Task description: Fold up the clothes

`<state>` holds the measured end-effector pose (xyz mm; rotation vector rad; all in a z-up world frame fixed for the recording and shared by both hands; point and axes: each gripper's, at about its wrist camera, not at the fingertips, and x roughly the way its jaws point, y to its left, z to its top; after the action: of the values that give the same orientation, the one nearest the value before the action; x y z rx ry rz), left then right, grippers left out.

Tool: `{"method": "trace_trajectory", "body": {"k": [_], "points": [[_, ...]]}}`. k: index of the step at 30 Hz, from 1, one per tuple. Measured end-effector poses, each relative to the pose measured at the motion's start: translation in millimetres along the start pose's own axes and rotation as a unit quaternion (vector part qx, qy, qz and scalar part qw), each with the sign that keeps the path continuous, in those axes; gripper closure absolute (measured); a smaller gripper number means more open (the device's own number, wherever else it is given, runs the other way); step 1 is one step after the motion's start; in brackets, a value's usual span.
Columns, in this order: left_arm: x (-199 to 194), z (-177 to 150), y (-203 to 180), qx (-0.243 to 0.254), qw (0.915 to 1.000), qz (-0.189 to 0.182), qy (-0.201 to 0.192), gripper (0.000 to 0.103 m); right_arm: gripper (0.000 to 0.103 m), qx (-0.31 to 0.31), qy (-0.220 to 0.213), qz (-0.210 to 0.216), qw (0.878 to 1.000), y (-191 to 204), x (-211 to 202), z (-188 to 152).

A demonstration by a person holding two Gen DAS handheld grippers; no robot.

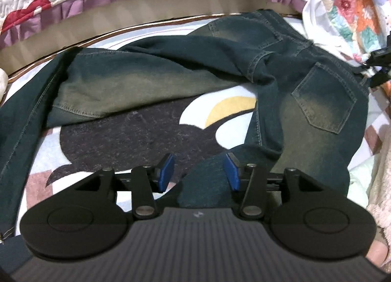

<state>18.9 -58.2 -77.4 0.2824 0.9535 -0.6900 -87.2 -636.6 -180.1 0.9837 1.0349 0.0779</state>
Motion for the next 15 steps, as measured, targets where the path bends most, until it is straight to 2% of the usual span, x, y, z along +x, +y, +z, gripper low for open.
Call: {"method": "trace_trajectory", "body": {"k": [2,4,5,6,8,10,11,12,14,15], "points": [[2.1,2.0,-4.4,0.015,0.9997,-0.016,-0.008,0.057,0.036,-0.031,-0.016,0.007,0.999,8.3,9.4,5.7],[3.1,5.4,-13.4,0.032,0.9986,-0.041,-0.011,0.056,0.039,-0.066,0.015,0.014,0.998,21.1,22.9,7.6],[3.5,7.2,-18.0,0.040,0.9976,-0.054,-0.012,0.053,0.046,-0.087,0.033,0.011,0.996,29.1,29.9,8.2],[4.0,8.9,-22.6,0.049,0.9965,-0.067,-0.013,0.051,0.065,-0.111,0.040,-0.003,0.993,37.9,32.4,7.9],[10.4,13.0,-33.5,0.066,0.9948,-0.077,-0.013,0.047,0.079,-0.157,0.039,-0.041,0.986,58.0,31.4,6.1],[21.7,18.0,-44.8,0.085,0.9935,-0.076,-0.005,0.042,0.086,-0.203,0.018,-0.096,0.974,84.0,19.0,1.5],[31.9,20.2,-51.6,0.103,0.9919,-0.073,0.012,0.032,0.090,-0.219,-0.009,-0.124,0.968,101.7,5.4,-2.8],[42.5,22.3,-58.4,0.123,0.9894,-0.071,0.030,0.026,0.093,-0.237,-0.026,-0.135,0.962,117.9,-7.7,-8.9],[67.1,23.4,-75.7,0.187,0.9800,-0.025,0.065,0.027,0.094,-0.278,-0.053,-0.146,0.948,149.1,-33.1,-21.9],[75.6,24.5,-80.0,0.202,0.9764,-0.024,0.073,0.037,0.094,-0.308,-0.062,-0.163,0.935,161.3,-41.0,-28.8]]}}
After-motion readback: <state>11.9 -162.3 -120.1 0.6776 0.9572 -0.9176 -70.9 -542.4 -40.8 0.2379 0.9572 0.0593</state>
